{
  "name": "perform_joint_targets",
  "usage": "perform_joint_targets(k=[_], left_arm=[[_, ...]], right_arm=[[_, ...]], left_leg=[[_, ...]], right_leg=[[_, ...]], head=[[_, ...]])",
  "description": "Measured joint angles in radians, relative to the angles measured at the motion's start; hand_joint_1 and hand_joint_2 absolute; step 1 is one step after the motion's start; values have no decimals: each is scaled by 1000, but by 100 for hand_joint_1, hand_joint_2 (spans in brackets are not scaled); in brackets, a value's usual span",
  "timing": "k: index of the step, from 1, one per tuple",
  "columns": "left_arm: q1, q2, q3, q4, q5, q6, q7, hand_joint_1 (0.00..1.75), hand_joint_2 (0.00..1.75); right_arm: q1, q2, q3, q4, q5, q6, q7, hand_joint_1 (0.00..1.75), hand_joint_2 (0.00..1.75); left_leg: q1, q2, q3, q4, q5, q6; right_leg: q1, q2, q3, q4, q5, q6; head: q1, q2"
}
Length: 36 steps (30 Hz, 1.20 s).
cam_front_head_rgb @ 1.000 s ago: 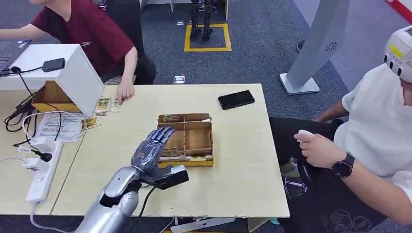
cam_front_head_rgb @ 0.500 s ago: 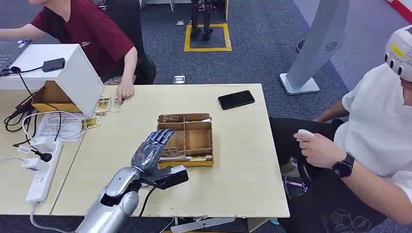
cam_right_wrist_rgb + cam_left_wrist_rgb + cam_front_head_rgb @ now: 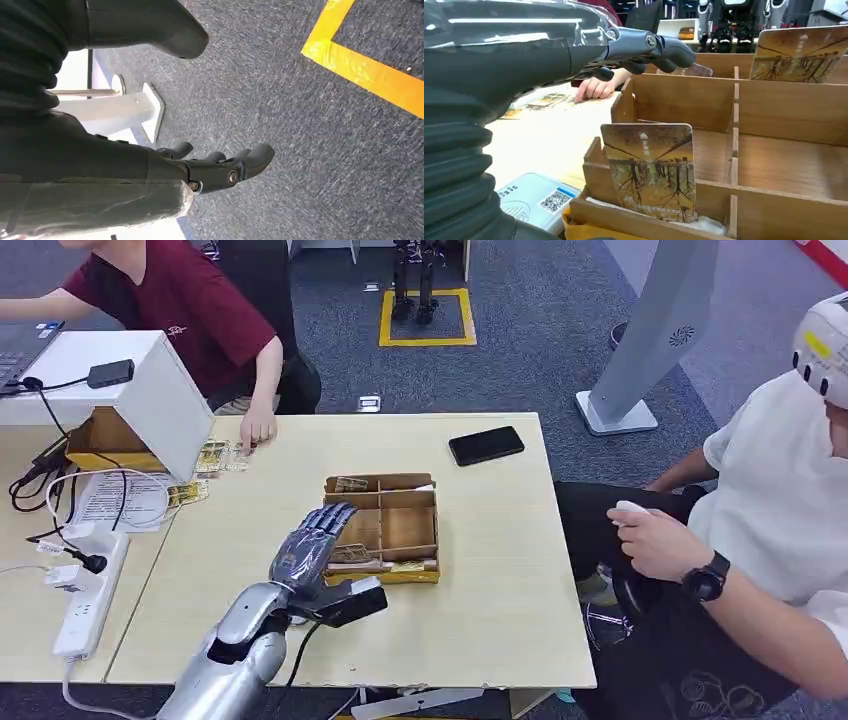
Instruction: Pass the card to the sensor for recognition and then transmit it.
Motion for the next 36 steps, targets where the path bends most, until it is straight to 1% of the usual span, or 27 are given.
perform_joint_targets(k=[6, 20, 26, 36], left_arm=[[-1, -4, 11, 0, 43, -15, -26, 0, 175], [-2, -4, 14, 0, 45, -16, -27, 0, 175], [-5, -6, 14, 0, 34, -27, -25, 0, 175], [-30, -35, 14, 15, 21, -27, -16, 0, 175]], right_arm=[[0, 0, 0, 0, 0, 3, 0, 0, 175], [0, 0, 0, 0, 0, 3, 0, 0, 175], [0, 0, 0, 0, 0, 2, -5, 0, 175], [-1, 0, 2, 0, 0, 0, -2, 0, 175]], left_leg=[[0, 0, 0, 0, 0, 0], [0, 0, 0, 0, 0, 0], [0, 0, 0, 0, 0, 0], [0, 0, 0, 0, 0, 0]], right_leg=[[0, 0, 0, 0, 0, 0], [0, 0, 0, 0, 0, 0], [0, 0, 0, 0, 0, 0], [0, 0, 0, 0, 0, 0]], head=[[0, 0], [0, 0], [0, 0], [0, 0]])
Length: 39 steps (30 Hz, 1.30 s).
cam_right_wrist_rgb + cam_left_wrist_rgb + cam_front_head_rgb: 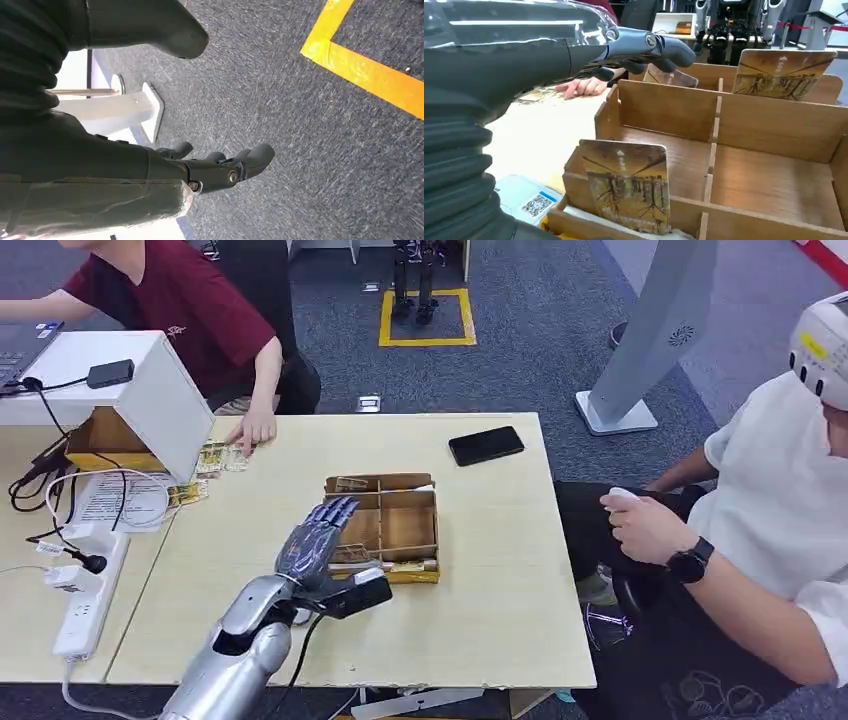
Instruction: Pass the card to the sensor for recognition and then transmit it.
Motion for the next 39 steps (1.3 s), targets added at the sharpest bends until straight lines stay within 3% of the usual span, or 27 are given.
perform_joint_targets(k=[9, 39], left_arm=[[-14, -26, -1, 19, -5, 0, 3, 0, 175], [-41, -34, -2, 71, 1, 2, 21, 0, 175]], right_arm=[[-1, 0, 2, 0, 0, 4, 3, 0, 175], [-1, 0, 22, 0, 0, 1, -6, 0, 175]], left_leg=[[0, 0, 0, 0, 0, 0], [0, 0, 0, 0, 0, 0]], right_leg=[[0, 0, 0, 0, 0, 0], [0, 0, 0, 0, 0, 0]], head=[[0, 0], [0, 0]])
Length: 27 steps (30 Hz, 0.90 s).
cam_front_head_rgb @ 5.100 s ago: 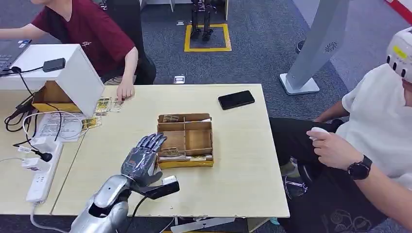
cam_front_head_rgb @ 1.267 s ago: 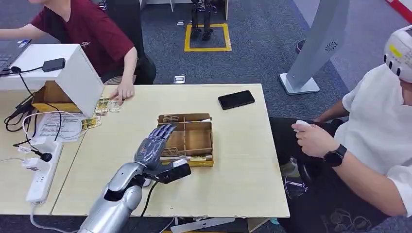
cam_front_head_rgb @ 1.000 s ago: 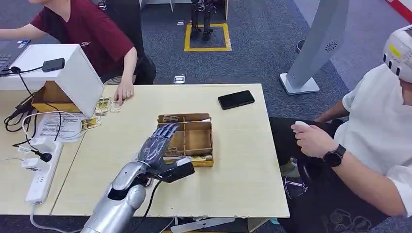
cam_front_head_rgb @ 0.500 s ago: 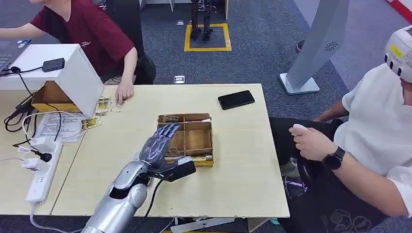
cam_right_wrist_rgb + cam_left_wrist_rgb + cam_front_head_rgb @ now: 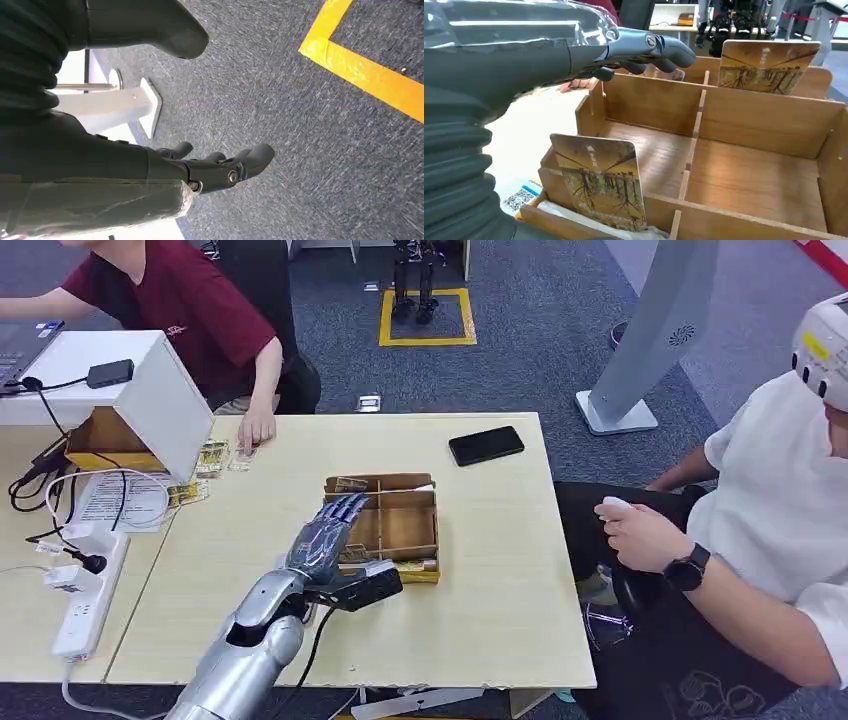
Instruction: Pass the card to the sensor for recognition and then transmit it.
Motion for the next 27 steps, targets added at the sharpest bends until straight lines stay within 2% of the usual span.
perform_joint_targets(k=[27], left_arm=[[-12, 0, 1, 19, -21, 11, 6, 0, 175]], right_arm=[[0, 0, 1, 0, 0, -2, 3, 0, 175]], left_leg=[[0, 0, 0, 0, 0, 0]], right_leg=[[0, 0, 0, 0, 0, 0]], head=[[0, 0]])
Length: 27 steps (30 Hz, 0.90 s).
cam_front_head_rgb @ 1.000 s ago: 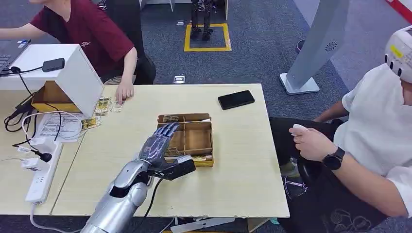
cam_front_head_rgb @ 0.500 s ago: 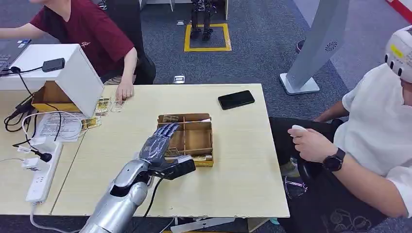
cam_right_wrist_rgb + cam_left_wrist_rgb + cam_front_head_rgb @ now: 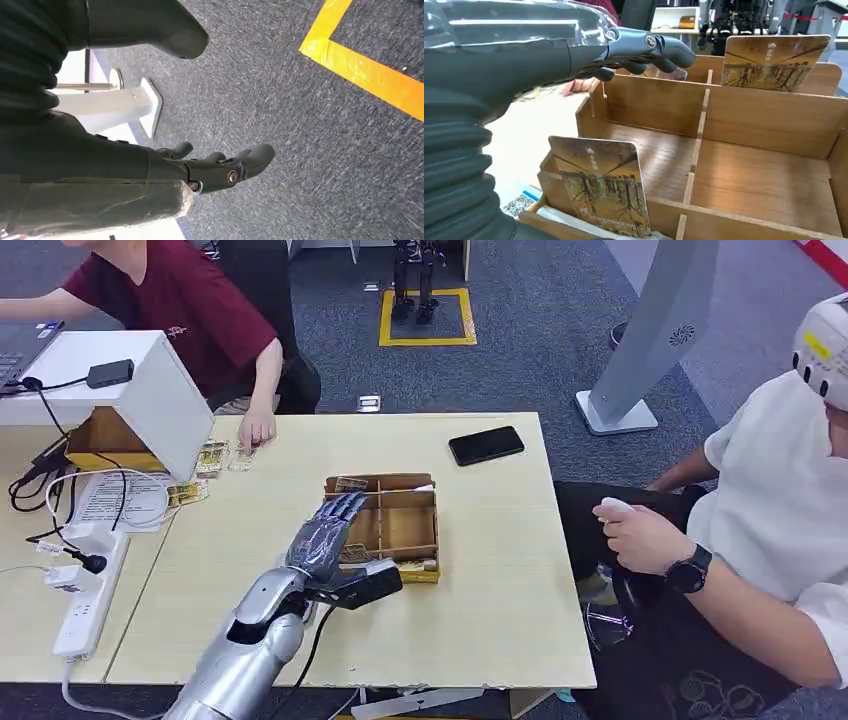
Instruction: Pass the card to the sensor for recognition and then transmit it.
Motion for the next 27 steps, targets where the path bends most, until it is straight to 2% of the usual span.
perform_joint_targets(k=[14, 15, 16, 17, 18, 21, 27], left_arm=[[-1, 0, 0, 0, -5, -1, 0, 0, 175], [-1, 0, 0, 0, -6, -1, 0, 24, 175], [-1, 0, 0, 0, -6, -1, 0, 141, 175], [-1, 0, 0, 0, -6, -1, 0, 169, 175], [-1, 1, 0, 0, -6, -2, 0, 175, 175], [-4, 2, 0, 5, -8, -7, 0, 171, 175], [-8, 10, 0, 16, 1, -10, -8, 175, 175]], right_arm=[[0, 0, 0, 0, 0, 2, 2, 0, 175], [0, 0, 0, 0, 0, 2, 2, 0, 175], [0, 0, 0, 0, 0, 2, 2, 0, 175], [0, 0, 0, 0, 0, 0, 2, 0, 175], [0, 0, 0, 0, 0, 0, 2, 0, 175], [0, 0, 0, 0, 0, 0, 1, 0, 175], [0, 0, 0, 0, 0, -1, -3, 0, 175]], left_leg=[[0, 0, 0, 0, 0, 0], [0, 0, 0, 0, 0, 0], [0, 0, 0, 0, 0, 0], [0, 0, 0, 0, 0, 0], [0, 0, 0, 0, 0, 0], [0, 0, 0, 0, 0, 0], [0, 0, 0, 0, 0, 0]], right_leg=[[0, 0, 0, 0, 0, 0], [0, 0, 0, 0, 0, 0], [0, 0, 0, 0, 0, 0], [0, 0, 0, 0, 0, 0], [0, 0, 0, 0, 0, 0], [0, 0, 0, 0, 0, 0], [0, 0, 0, 0, 0, 0]], head=[[0, 0], [0, 0], [0, 0], [0, 0], [0, 0], [0, 0], [0, 0]])
